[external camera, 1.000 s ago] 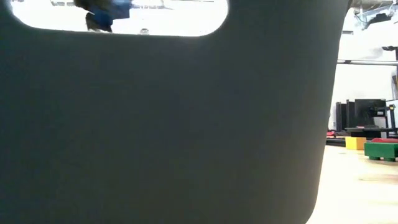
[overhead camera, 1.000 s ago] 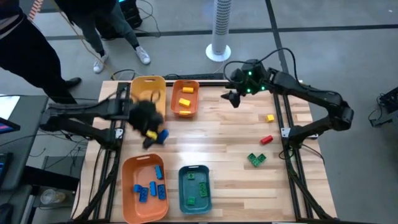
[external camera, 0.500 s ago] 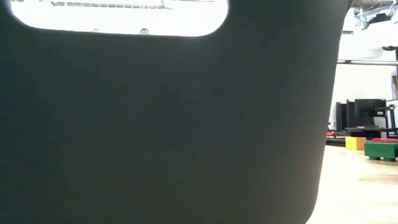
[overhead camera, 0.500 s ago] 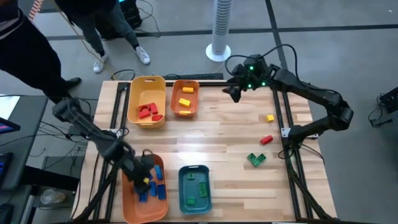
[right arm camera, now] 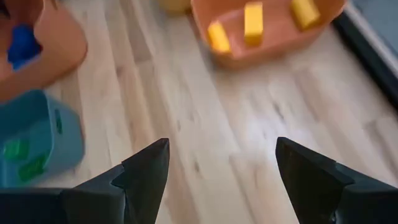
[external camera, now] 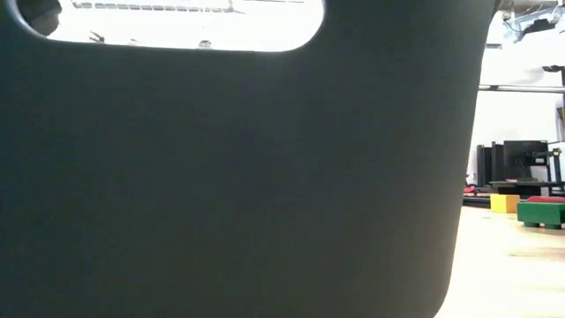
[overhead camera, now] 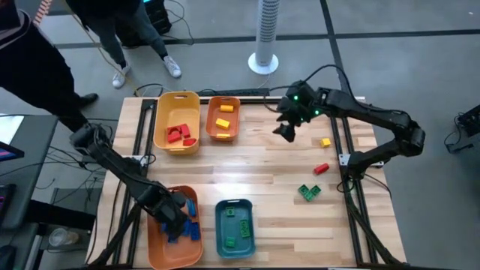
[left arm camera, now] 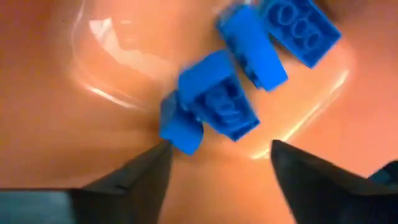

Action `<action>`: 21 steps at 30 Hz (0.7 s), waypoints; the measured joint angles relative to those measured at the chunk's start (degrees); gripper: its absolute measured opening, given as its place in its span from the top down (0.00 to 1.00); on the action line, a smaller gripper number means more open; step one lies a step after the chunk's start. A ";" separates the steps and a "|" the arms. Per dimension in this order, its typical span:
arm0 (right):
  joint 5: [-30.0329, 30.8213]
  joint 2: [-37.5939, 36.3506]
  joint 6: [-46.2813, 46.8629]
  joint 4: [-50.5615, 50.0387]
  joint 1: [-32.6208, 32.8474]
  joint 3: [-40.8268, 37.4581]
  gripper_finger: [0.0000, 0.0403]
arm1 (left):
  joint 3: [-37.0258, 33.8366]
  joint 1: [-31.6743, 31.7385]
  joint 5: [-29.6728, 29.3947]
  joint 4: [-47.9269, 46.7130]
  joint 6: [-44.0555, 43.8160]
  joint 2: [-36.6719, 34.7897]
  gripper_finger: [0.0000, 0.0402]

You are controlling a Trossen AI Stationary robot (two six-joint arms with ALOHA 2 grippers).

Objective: Sort blocks
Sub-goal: Put the blue game piece into the large orange bin, then put the green game piece into the blue bin

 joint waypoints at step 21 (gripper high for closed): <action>3.19 4.69 23.82 -22.25 15.44 -12.18 0.25 | 11.01 35.01 -14.30 -8.20 31.79 -16.69 0.31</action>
